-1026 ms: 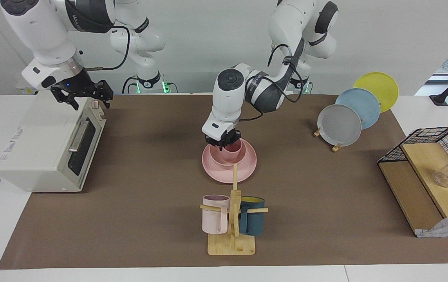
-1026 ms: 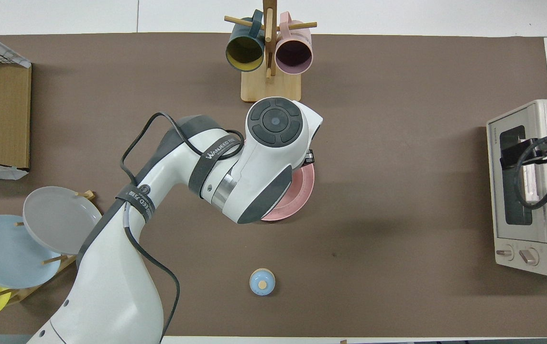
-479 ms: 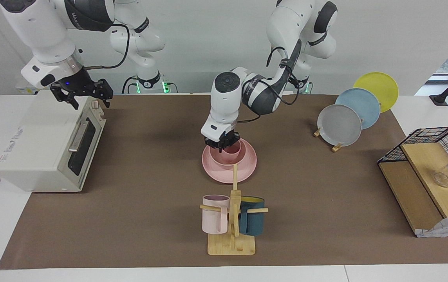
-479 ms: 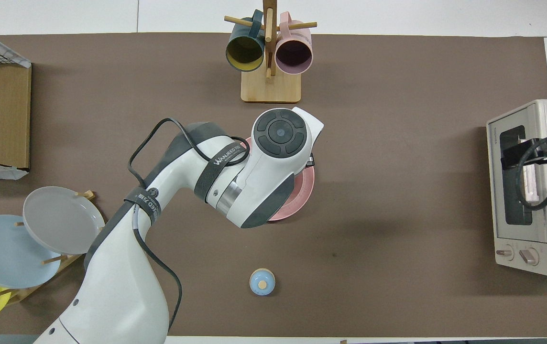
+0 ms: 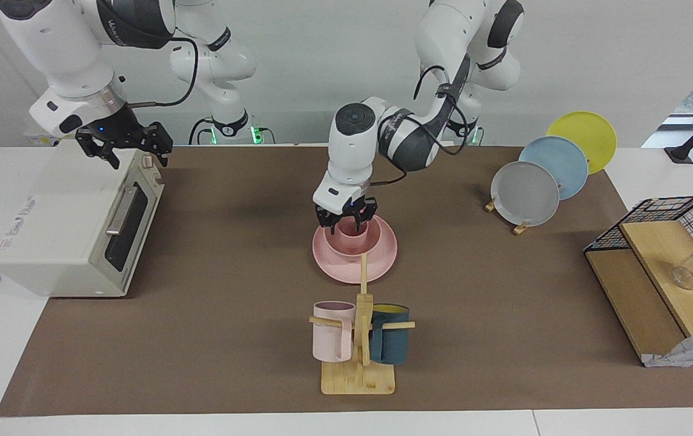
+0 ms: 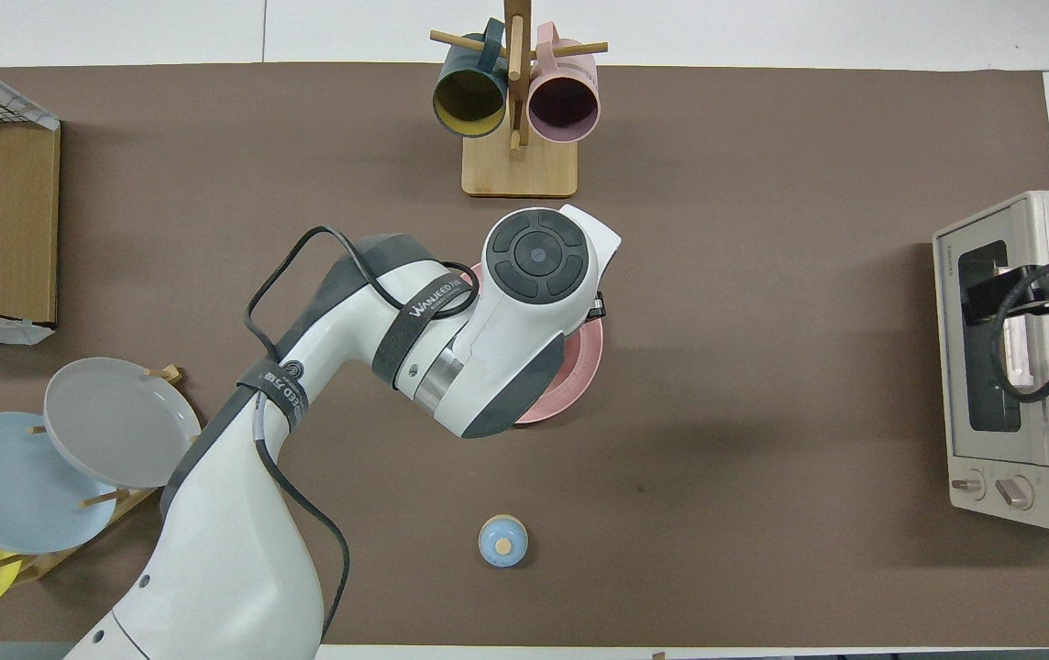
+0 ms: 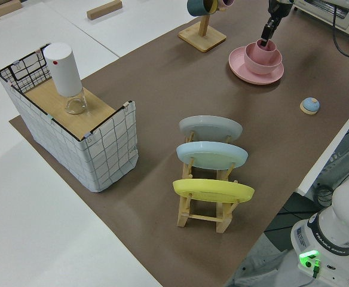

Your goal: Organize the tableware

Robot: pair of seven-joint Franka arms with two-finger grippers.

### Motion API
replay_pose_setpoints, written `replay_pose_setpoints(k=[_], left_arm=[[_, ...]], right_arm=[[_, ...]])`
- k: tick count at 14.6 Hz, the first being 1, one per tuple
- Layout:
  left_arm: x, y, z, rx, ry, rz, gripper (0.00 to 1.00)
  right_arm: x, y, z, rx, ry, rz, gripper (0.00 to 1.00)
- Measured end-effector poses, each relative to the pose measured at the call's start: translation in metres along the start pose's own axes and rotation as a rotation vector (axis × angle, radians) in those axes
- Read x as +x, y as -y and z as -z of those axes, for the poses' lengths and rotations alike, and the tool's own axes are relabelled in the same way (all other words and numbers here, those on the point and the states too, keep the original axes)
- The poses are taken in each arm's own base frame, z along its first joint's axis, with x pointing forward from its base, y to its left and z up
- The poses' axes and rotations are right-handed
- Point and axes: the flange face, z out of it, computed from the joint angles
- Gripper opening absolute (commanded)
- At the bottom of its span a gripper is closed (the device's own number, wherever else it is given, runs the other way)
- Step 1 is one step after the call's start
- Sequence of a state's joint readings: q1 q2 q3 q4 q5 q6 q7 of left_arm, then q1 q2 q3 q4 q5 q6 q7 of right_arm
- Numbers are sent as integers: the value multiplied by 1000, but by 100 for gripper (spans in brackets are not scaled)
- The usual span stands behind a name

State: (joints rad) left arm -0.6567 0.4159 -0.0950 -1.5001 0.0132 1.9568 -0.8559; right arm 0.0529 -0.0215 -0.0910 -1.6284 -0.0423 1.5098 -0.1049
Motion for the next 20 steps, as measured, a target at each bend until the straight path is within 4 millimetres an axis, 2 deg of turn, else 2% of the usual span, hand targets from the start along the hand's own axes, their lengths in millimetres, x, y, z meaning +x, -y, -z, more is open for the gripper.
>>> replay_pose_setpoints(k=[1,3,5,6,7,9,11,12,13,14,17,20], left_arm=[[5,15,28,10,-2,6,100],[24,65,92,19,-12,15,100],[45,133,148,24,-24,10,100],[54,170,169,34,-20,-8,100],[63,208,186,44,-12,-30,100],[74,279,205,55,14,-83,100],[77,338,209,57,38,-121,100],[75,359,207,56,49,-129,100],[72,374,203,57,62,-132,100],[67,381,199,58,72,-134,100],[58,377,189,62,85,-149,100],[58,374,193,60,68,-153,100]], right_arm=[[0,0,0,0,0,-1,100],[0,0,0,0,0,-1,100],[0,0,0,0,0,-1,100],[0,0,0,0,0,-1,100],[0,0,0,0,0,-1,100],[0,0,0,0,0,-1,100],[0,0,0,0,0,-1,100],[0,0,0,0,0,-1,100],[0,0,0,0,0,-1,100],[0,0,0,0,0,-1,100],[0,0,0,0,0,-1,100],[0,0,-1,0,2,-1,100]])
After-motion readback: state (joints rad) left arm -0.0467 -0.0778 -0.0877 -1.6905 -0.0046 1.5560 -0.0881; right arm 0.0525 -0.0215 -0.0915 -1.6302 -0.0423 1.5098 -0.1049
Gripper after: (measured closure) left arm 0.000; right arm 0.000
